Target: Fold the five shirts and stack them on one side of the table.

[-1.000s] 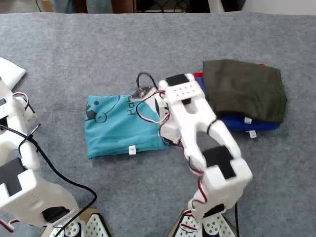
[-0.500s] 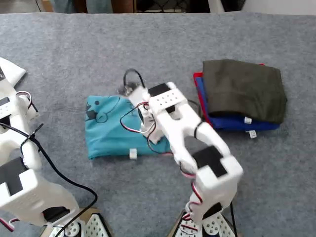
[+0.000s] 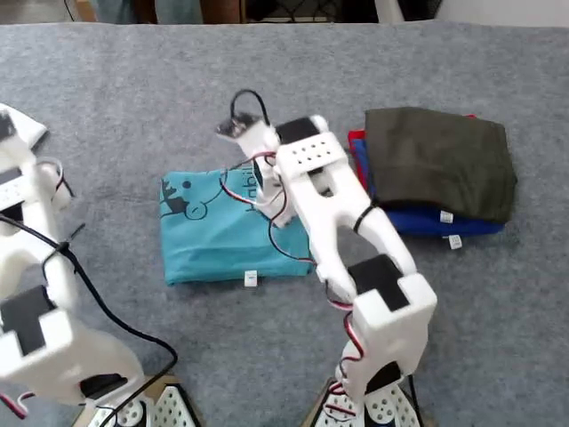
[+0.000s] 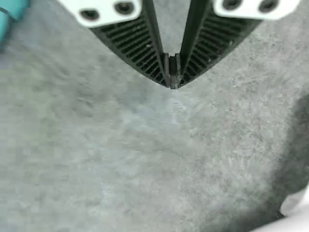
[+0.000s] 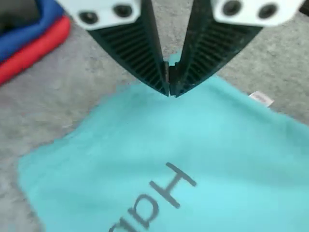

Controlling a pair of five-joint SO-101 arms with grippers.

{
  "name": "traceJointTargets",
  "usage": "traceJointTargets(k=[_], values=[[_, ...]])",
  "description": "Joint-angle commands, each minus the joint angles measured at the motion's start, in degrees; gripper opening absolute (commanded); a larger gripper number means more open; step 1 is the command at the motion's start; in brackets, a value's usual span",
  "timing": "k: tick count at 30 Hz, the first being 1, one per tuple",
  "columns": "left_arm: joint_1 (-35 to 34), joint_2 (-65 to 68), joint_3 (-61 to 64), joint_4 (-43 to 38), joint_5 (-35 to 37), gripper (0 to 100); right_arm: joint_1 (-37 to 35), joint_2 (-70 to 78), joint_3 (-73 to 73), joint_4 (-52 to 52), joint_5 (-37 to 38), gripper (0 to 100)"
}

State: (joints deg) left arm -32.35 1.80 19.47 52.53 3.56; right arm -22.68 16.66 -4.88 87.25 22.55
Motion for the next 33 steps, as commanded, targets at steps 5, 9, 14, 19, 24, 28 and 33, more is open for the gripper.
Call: traceJointTargets(k=[5,9,14,19,24,28,33], values=[[18.59,-14.24,-13.67,16.7,0.44,3,1.58,-10.15,-13.14,11.08,0.0,1.5],[26.68,-12.48,-10.15,13.63,0.44,3,7.47,-15.16,-12.44,13.71,0.0,1.5],[31.25,-7.03,-7.16,8.44,0.53,3,13.19,-25.89,-4.26,13.54,1.85,1.5],[29.93,4.31,-5.41,1.14,0.0,3,13.19,-37.32,11.56,8.88,5.8,1.5],[26.24,13.63,-10.07,-3.87,-0.09,3,13.01,-43.38,31.78,-10.11,4.84,1.5],[25.1,16.79,-14.99,0.0,-0.09,3,12.04,-43.56,44.79,-28.04,2.29,1.5],[23.34,16.88,-17.89,3.43,-0.09,3,10.11,-43.47,52.18,-39.56,2.46,1.5]])
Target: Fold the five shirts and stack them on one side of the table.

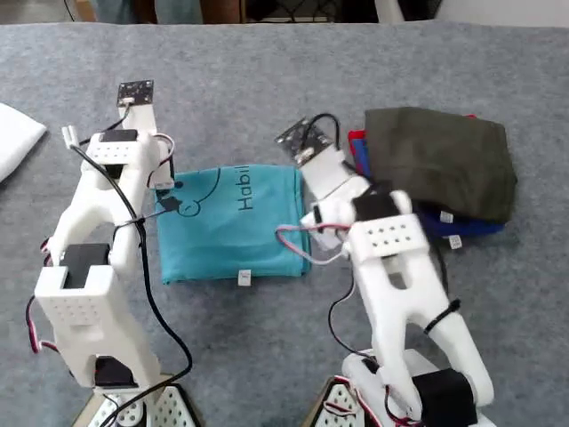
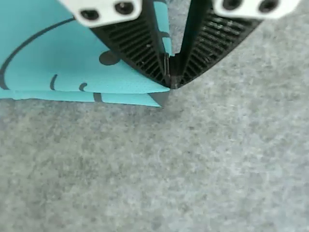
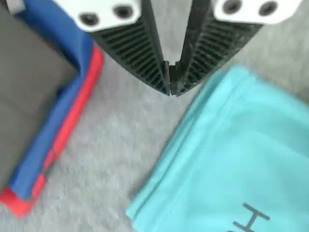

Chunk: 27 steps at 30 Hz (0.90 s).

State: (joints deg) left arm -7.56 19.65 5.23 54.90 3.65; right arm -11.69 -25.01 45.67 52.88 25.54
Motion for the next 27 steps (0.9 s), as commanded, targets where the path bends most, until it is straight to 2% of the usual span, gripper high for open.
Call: traceJointTargets(k=[1,9,13,16,20,23,27], values=[[-1.71,-0.97,-3.91,1.05,-0.18,3,-0.88,-1.8,1.54,-4.4,-0.53,1.5],[-2.33,-3.96,-3.38,1.23,-0.18,3,-0.97,-2.24,-7.16,13.1,-0.62,1.5],[-5.67,-9.05,-3.56,5.27,-1.76,3,-0.97,-2.24,-10.33,22.07,-3.52,1.5],[-7.96,-13.89,0.04,9.05,-8.26,3,-2.2,-2.24,-11.3,26.11,-14.95,1.5],[-8.31,-23.65,13.14,9.67,-10.81,3,-6.59,-1.89,-11.12,22.24,-36.48,1.5],[-8.4,-32.88,25.1,2.81,-10.46,3,-12.75,-1.8,-8.66,18.37,-49.41,7.4],[-9.71,-37.98,39.87,-12.92,-4.4,3,-15.03,-1.8,-4.88,12.57,-59.87,27.0]])
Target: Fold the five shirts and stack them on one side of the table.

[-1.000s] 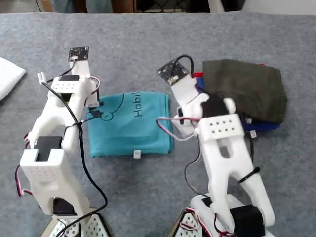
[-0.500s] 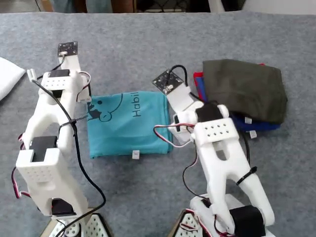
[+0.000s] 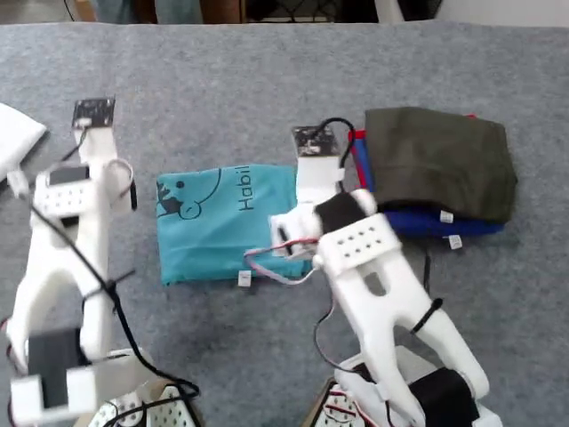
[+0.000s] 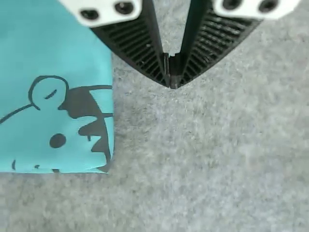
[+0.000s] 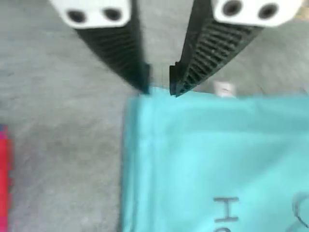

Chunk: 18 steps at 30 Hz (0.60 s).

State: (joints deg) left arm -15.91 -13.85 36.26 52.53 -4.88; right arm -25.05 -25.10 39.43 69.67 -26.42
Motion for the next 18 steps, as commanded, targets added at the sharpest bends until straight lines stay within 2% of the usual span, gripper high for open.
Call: traceJointTargets(k=[1,4,10,15,18], values=[[-1.71,-4.31,11.03,-13.98,7.12,3,-2.2,-1.71,2.24,-6.15,-10.02,30.7],[-2.33,-2.55,15.16,-20.22,14.51,3,-4.22,-1.36,4.97,-12.13,-13.45,34.0],[-6.02,0.7,11.56,-20.48,14.51,3,-7.82,7.87,5.41,-20.84,-18.02,35.8],[-6.37,3.96,8.66,-20.13,14.51,3,-8.26,17.71,-1.71,-21.01,-22.59,51.6],[-6.37,4.92,7.96,-20.04,14.59,3,-8.26,23.52,-5.41,-21.01,-24.18,52.3]])
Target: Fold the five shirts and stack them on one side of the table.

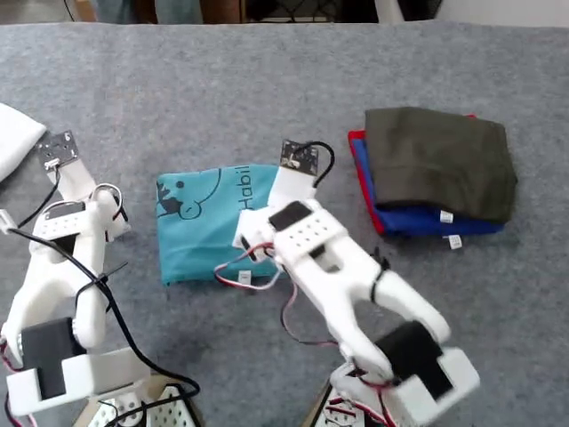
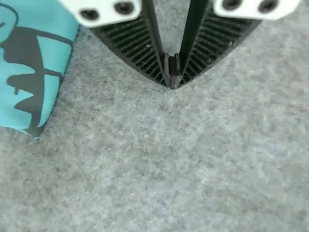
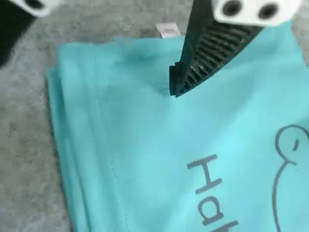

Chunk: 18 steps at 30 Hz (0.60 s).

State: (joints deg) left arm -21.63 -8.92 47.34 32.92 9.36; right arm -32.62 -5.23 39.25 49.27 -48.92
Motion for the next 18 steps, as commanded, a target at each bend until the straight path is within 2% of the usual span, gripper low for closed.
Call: traceJointTargets(k=[1,8,11,16,18], values=[[-0.66,0.0,-3.12,-0.44,0.35,3,-0.7,5.58,-6.37,-0.62,-2.11,51.4],[-0.75,-0.26,-3.12,-0.44,0.35,3,-0.53,15.08,-10.86,-0.62,-2.55,40.5],[-0.84,-0.35,-3.38,0.88,0.26,3,-0.62,15.87,-11.03,-0.62,-0.62,31.1],[-0.84,0.09,-5.05,3.52,0.18,3,-0.35,15.78,-10.95,-0.53,3.6,9.3],[-0.84,0.09,-5.05,3.52,-1.49,3,-0.35,15.78,-11.03,-0.53,5.36,8.2]])
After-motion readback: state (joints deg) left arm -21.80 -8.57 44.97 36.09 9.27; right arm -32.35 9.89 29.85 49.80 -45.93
